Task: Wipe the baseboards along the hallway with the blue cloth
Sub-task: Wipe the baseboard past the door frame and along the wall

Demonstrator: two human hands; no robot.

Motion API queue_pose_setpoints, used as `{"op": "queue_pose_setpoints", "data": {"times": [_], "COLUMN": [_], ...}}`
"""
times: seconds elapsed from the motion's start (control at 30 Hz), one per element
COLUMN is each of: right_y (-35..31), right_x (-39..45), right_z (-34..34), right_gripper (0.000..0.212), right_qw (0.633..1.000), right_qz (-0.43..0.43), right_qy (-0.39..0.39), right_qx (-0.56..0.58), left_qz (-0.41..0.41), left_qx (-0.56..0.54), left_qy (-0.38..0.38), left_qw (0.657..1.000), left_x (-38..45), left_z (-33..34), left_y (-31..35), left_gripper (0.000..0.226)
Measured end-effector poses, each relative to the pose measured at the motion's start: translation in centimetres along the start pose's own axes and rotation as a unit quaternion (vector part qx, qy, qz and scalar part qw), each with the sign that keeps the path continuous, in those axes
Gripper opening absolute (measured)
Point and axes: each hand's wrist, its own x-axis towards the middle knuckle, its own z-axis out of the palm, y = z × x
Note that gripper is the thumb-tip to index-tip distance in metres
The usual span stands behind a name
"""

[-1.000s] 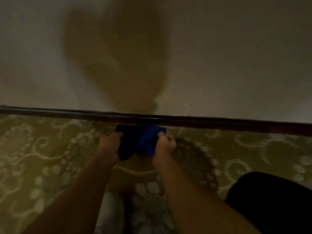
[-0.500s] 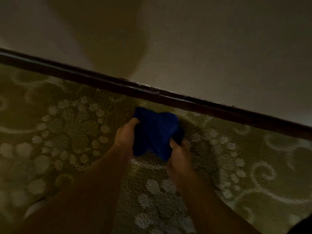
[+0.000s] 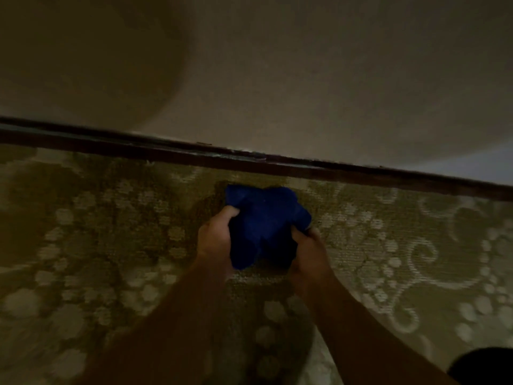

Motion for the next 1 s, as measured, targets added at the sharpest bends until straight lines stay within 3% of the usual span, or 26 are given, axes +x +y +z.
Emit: {"op": "queue_pose_setpoints", "data": {"times": [0.17,0.27,0.33,0.47,0.63,0.73,0.8,0.93,1.0], "right_y": [-2.7,-7.9,-10.1,-9.6,-6.8,-7.1,-7.8,-7.1,-5.7], "right_x": [-1.7,-2.8,-2.6,-1.3,-1.8,-2.4,-1.9,-1.1,-1.6], "right_z": [0.5,0.9,1.4,3.1,5.0,4.5,3.4,4.1,6.0], "right_gripper": [0.024,0.007,0.015,0.029,0.034,0.036,0.035,0.031,0.028], "right_qw": [0.998,0.983,0.971,0.964,0.915,0.873,0.871,0.898,0.854], "right_qz": [-0.017,-0.140,-0.187,-0.191,-0.305,-0.340,-0.339,-0.311,-0.355], "right_qy": [0.052,0.095,0.118,0.165,0.189,0.151,0.136,0.215,0.239], "right_qx": [-0.044,-0.078,-0.090,-0.078,-0.185,-0.317,-0.329,-0.227,-0.296], "left_qz": [0.010,0.069,0.085,0.048,0.064,0.072,0.075,0.076,0.087], "left_qx": [0.016,0.021,0.034,0.054,0.045,0.044,0.038,0.046,0.039], "left_qy": [0.050,0.032,0.021,0.005,0.012,0.031,0.029,0.027,0.025], "left_qw": [0.999,0.997,0.996,0.997,0.997,0.996,0.996,0.996,0.995], "left_x": [-1.2,-2.3,-2.3,-1.2,-1.1,-0.9,-1.0,-1.6,-1.5], "left_z": [1.8,4.5,5.8,5.4,5.4,5.6,5.7,5.7,5.4], "left_y": [0.9,2.5,2.8,2.3,1.7,1.3,1.3,1.5,1.6], "left_gripper": [0.022,0.021,0.032,0.030,0.009,0.032,0.033,0.037,0.040]}}
